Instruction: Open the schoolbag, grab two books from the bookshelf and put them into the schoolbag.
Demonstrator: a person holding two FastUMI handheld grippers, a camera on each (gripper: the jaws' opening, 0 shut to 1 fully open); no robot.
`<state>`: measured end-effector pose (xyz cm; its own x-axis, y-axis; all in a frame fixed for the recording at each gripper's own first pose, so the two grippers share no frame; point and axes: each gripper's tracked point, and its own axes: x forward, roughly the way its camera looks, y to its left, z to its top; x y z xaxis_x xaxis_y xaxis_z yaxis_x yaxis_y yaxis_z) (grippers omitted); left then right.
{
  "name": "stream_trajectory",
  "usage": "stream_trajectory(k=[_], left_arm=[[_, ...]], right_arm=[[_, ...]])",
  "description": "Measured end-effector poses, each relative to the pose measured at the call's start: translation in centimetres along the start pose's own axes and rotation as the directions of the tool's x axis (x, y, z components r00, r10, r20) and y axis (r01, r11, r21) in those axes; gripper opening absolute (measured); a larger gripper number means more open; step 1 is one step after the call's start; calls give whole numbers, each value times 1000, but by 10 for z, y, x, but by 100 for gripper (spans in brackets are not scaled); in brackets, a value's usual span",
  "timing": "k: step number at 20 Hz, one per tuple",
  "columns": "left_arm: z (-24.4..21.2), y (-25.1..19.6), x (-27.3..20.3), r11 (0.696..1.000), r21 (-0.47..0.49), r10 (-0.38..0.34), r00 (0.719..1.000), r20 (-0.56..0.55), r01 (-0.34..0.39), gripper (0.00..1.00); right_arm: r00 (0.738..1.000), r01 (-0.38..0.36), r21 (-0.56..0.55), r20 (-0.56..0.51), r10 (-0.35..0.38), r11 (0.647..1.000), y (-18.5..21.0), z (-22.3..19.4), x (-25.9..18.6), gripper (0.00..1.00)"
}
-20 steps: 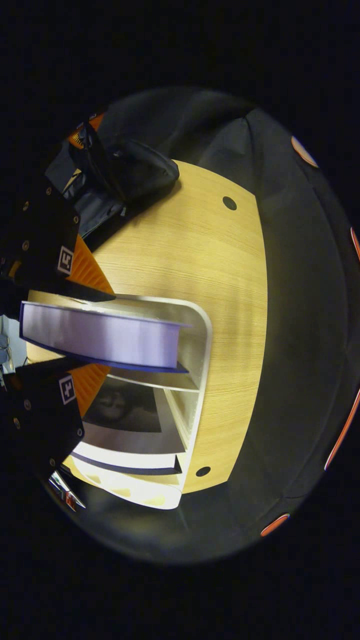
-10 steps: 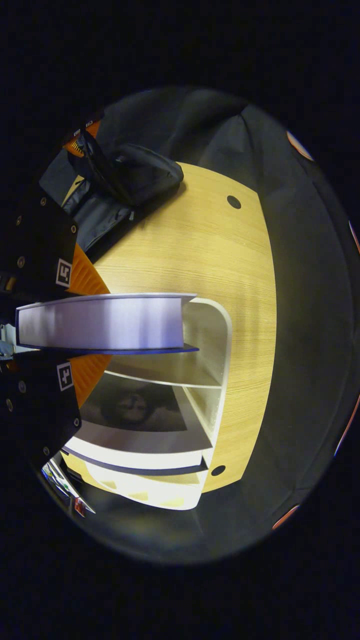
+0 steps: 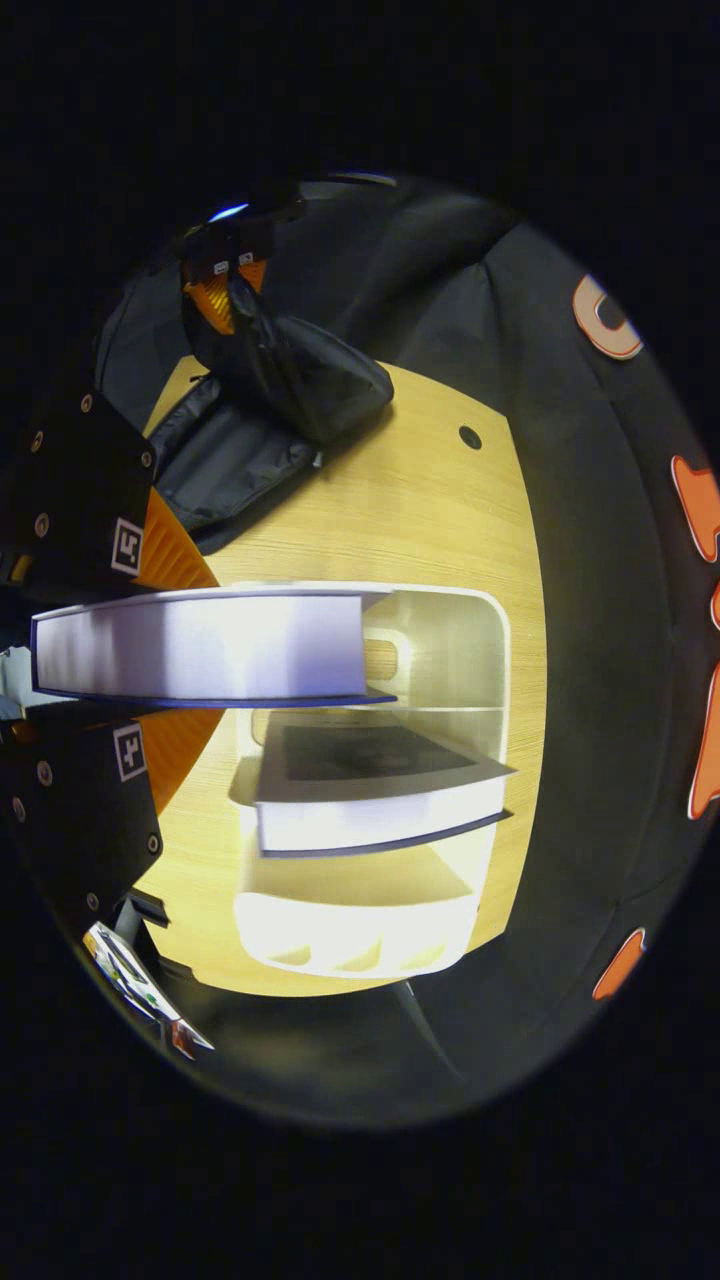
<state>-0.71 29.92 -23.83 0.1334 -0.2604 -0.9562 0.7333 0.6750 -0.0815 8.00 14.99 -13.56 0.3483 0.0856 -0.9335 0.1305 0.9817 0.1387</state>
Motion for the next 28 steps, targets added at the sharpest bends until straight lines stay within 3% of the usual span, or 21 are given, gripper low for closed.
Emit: stream_trajectory(k=[5, 7, 13, 19, 23, 28], left_arm=[[1, -1, 1, 1000, -2, 5, 1000, -1, -5, 6], [2, -2, 2, 1000, -9, 8, 1000, 3, -8, 6], [3, -5, 2, 999, -36, 17, 1000, 9, -16, 6], [3, -6, 1, 998, -67, 21, 999, 26, -19, 6], [4, -9, 1, 993, -117, 16, 999, 51, -10, 6], [6, -10, 1, 988, -152, 6, 997, 77, 6, 6]], right_arm=[[996, -81, 40, 44, 80, 996, 3, -49, -29, 36], [992, -114, 68, 68, 109, 991, 5, -66, -38, 39], [964, -244, 204, 154, 216, 948, 4, -112, -57, 39], [910, -398, 336, 260, 322, 854, 11, -141, -60, 38], [854, -508, 355, 327, 405, 785, 33, -145, -54, 38], [790, -605, 324, 356, 499, 727, 85, -141, -36, 37]])
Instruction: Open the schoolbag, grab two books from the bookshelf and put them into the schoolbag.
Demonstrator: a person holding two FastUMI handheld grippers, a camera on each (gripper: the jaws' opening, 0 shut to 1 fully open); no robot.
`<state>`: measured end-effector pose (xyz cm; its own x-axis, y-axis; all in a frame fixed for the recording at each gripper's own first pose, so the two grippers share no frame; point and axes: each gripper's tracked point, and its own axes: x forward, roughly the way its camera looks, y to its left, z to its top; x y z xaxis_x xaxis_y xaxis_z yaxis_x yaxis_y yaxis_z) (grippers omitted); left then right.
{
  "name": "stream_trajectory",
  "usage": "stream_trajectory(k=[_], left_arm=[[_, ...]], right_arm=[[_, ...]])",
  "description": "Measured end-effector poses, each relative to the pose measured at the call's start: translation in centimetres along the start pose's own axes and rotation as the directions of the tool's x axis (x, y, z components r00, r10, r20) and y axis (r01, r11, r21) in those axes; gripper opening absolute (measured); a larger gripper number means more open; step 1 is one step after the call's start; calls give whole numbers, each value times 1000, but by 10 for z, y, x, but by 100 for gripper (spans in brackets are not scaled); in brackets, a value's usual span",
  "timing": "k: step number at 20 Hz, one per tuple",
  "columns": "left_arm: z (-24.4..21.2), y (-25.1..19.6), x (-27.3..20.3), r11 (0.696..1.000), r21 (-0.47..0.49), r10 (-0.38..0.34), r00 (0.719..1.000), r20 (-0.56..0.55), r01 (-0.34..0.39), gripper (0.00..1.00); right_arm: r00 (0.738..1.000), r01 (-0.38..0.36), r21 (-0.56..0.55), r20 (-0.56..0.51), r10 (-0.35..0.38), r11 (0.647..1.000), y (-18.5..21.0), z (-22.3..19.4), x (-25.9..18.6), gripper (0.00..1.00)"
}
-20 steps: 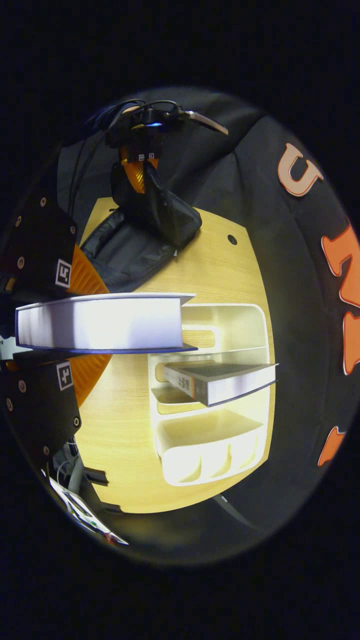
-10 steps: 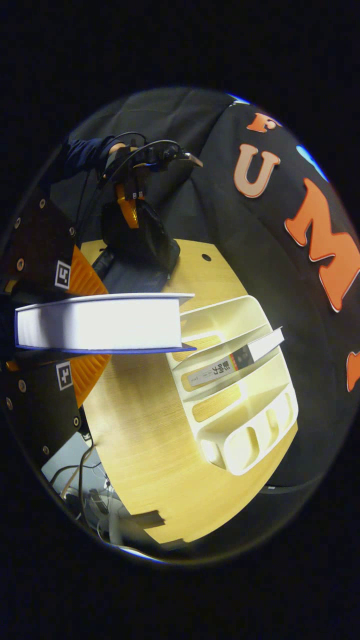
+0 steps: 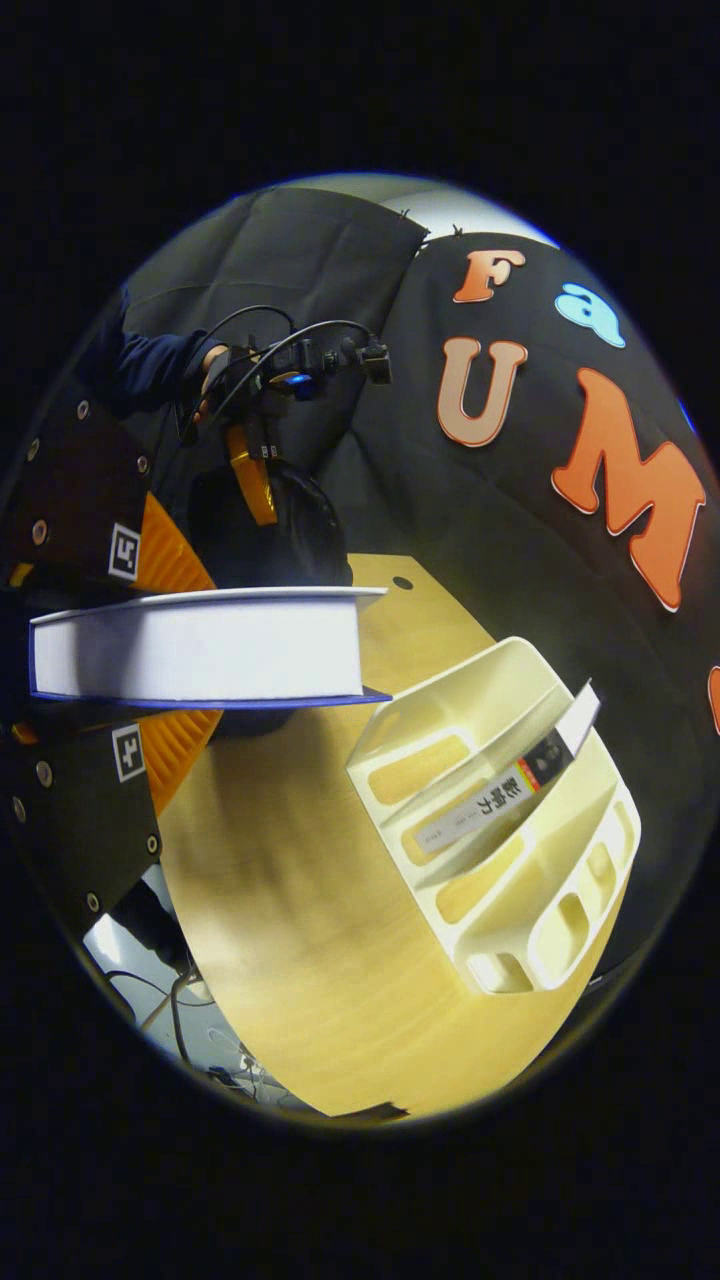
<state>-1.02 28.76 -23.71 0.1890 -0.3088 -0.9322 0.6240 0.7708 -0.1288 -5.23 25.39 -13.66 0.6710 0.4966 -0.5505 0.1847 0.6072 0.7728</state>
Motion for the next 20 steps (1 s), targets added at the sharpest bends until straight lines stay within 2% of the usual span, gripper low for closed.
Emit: stream_trajectory(k=[14, 20], left_arm=[[4, -10, 4, 988, -154, 7, 995, 99, 8, 6], [5, -17, 7, 980, -198, 3, 992, 123, 21, 6]], right_arm=[[988, -156, 155, 32, 153, 976, 38, -26, 134, 37], [986, -168, 162, 50, 162, 972, 43, -30, 171, 37]])
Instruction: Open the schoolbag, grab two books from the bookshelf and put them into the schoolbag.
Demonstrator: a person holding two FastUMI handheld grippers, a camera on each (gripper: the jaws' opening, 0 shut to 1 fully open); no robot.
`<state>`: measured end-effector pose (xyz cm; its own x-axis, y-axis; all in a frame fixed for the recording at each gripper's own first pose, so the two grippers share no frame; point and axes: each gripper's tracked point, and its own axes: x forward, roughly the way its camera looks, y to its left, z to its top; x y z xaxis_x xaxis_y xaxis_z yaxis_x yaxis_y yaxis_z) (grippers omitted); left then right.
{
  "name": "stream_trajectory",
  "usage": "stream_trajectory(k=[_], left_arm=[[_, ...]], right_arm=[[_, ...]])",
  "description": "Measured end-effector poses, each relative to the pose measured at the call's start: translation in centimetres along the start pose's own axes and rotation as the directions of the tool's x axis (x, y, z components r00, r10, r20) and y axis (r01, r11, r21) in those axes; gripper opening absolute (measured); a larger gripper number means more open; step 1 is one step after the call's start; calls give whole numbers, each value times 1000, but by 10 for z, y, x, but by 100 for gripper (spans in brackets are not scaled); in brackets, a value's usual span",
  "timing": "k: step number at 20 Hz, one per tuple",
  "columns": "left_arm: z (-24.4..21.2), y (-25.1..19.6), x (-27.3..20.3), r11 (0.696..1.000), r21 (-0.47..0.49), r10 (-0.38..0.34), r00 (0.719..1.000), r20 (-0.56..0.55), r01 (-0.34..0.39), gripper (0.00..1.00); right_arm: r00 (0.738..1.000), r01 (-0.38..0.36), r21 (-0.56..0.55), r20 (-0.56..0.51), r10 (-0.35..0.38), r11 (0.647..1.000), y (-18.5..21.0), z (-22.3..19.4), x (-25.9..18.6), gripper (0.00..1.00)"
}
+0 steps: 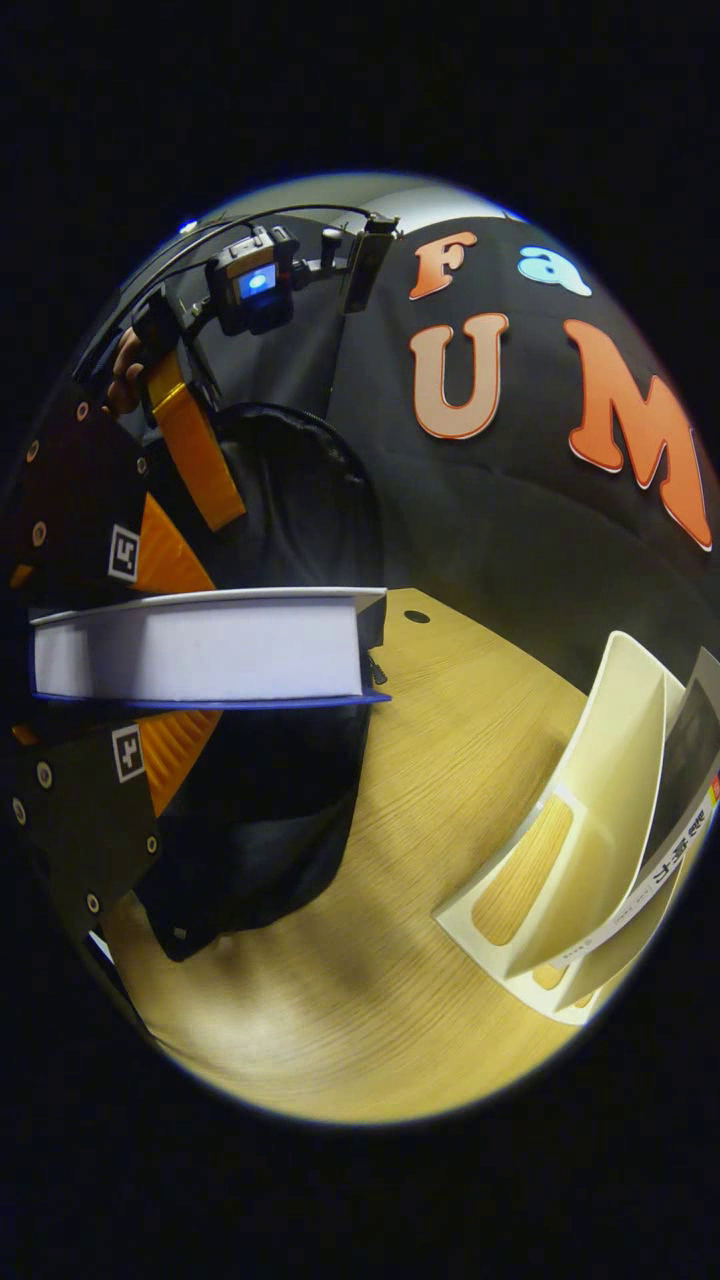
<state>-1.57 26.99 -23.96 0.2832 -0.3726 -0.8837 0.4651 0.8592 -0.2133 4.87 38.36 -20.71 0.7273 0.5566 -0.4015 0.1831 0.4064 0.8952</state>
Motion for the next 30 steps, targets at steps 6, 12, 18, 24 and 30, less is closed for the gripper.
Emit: stream_trajectory(k=[6, 12, 18, 24, 30], left_arm=[[4, -6, 0, 1000, -3, 21, 1000, 16, -21, 6], [0, -3, 0, 999, -26, 41, 999, 17, -41, 6], [-3, -4, 0, 998, -55, 28, 999, 31, -27, 6], [-4, -2, 7, 998, -60, 21, 1000, 15, -20, 6], [-4, -5, 11, 999, -28, 41, 999, -4, -41, 6]], right_arm=[[1000, -28, 3, 11, 28, 1000, 0, -10, 44, 37], [992, 81, -31, -96, -83, 996, -16, -29, 65, 29], [972, 190, -212, -100, -214, 959, -30, -12, 27, 94], [946, 277, -293, -81, -313, 915, -51, 10, -10, 98], [923, 329, -411, -50, -381, 850, -42, 66, -66, 98]])
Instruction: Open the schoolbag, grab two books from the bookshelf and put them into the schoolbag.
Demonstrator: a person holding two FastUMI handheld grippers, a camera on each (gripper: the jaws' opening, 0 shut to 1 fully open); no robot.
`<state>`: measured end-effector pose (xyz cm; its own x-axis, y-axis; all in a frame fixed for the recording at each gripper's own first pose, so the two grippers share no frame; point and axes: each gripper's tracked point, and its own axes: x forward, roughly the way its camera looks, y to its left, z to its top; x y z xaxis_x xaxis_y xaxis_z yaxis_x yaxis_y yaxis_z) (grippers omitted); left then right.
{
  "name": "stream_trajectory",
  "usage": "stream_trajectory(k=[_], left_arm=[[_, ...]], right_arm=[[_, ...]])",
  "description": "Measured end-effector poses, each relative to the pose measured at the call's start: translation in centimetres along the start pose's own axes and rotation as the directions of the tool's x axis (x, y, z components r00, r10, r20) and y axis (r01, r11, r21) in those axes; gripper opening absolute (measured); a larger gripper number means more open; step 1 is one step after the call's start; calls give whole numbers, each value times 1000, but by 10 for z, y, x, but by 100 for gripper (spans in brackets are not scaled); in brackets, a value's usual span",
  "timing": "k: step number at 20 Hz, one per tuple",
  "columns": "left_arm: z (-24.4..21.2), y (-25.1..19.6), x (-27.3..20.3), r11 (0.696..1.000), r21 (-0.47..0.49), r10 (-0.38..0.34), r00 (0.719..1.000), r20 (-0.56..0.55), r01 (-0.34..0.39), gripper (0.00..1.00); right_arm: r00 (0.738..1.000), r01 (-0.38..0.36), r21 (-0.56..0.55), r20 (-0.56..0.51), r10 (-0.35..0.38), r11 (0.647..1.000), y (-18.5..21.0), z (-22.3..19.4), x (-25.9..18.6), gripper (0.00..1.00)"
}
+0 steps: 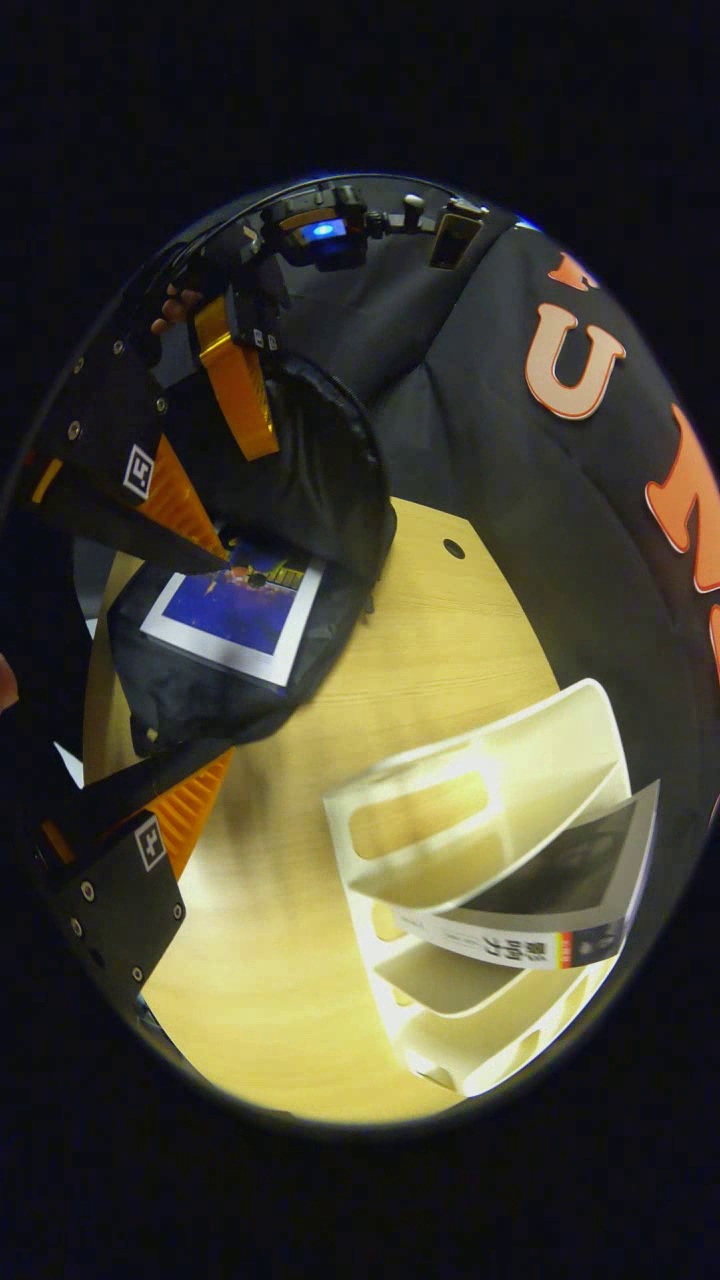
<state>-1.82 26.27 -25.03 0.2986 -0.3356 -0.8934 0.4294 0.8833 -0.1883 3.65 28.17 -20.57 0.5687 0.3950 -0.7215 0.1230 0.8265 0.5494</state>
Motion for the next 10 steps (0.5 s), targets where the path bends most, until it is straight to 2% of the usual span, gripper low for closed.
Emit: stream_trajectory(k=[6, 9, 10], left_arm=[[3, 2, 7, 999, -43, 15, 1000, -14, -16, 6], [4, 1, 11, 998, -60, 18, 1000, -23, -19, 6], [5, 2, 12, 998, -60, 23, 999, -25, -25, 6]], right_arm=[[992, 126, -141, 21, -125, 982, -45, 61, -50, 98], [992, 117, -161, -18, -121, 980, -57, 82, -71, 99], [990, 134, -172, -23, -140, 976, -65, 90, -74, 99]])
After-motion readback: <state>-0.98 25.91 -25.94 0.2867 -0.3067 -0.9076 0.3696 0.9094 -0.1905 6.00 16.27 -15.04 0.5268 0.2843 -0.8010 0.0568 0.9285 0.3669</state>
